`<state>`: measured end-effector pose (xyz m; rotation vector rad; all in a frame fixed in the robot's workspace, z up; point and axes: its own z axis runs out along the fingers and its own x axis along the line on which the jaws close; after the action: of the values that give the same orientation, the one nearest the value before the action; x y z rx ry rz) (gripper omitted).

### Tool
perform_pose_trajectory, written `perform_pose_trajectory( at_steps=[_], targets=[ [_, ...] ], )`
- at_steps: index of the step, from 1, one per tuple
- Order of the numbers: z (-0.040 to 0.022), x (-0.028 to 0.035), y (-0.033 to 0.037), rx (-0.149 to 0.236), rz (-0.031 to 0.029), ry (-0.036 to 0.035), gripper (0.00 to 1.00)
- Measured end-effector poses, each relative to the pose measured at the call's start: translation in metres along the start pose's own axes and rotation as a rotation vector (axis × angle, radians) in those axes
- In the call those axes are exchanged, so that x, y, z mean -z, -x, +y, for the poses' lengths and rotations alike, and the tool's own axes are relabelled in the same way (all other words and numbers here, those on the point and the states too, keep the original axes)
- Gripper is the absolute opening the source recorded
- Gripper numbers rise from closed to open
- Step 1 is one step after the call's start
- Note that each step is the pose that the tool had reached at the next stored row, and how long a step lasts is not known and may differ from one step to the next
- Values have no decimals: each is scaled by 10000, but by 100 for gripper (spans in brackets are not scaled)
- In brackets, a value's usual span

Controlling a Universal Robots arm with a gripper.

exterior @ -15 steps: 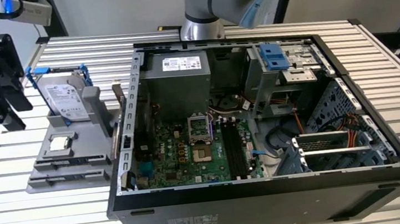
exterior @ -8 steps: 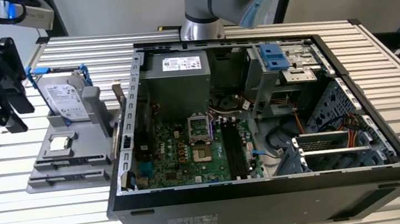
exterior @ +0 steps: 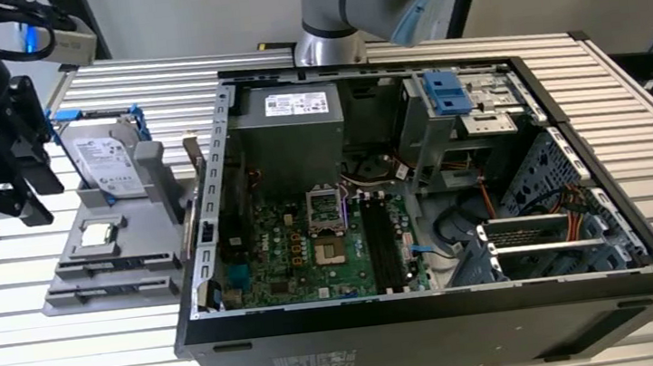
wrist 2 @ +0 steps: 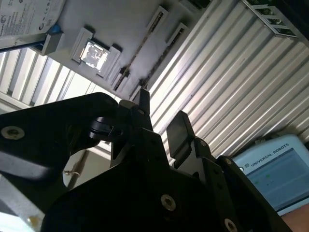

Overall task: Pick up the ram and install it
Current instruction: 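Pick up the ram and move it above insertion slot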

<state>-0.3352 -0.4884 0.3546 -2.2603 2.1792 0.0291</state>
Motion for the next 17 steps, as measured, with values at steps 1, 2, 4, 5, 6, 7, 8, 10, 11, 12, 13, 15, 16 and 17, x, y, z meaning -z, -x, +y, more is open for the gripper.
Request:
perform_pose_trajectory(
  at_steps=[1,2,4,5,6,7,8,10,11,12,13,15,16,17],
  targets=[
    [0,-18,2,-4,1,1,100],
    [-1,-37,3,-6,-1,-1,100],
    [-1,-69,5,-10,-1,-1,100],
    [-2,-85,7,-13,-1,-1,100],
    [-2,-101,10,-14,-1,-1,100],
    [-2,-114,11,-14,-1,-1,100],
    [-2,-126,11,-13,-1,-1,100],
    [-3,-139,14,-13,0,-8,100],
    [-2,-144,14,-14,1,-19,100],
    [-3,-152,14,-13,-1,-24,100],
    [-2,-161,15,-13,-2,-27,100],
    [-2,-175,15,-13,-6,-28,100],
    [-3,-181,16,-13,-5,-27,100],
    [-2,-192,16,-12,-9,-28,100]
  ],
)
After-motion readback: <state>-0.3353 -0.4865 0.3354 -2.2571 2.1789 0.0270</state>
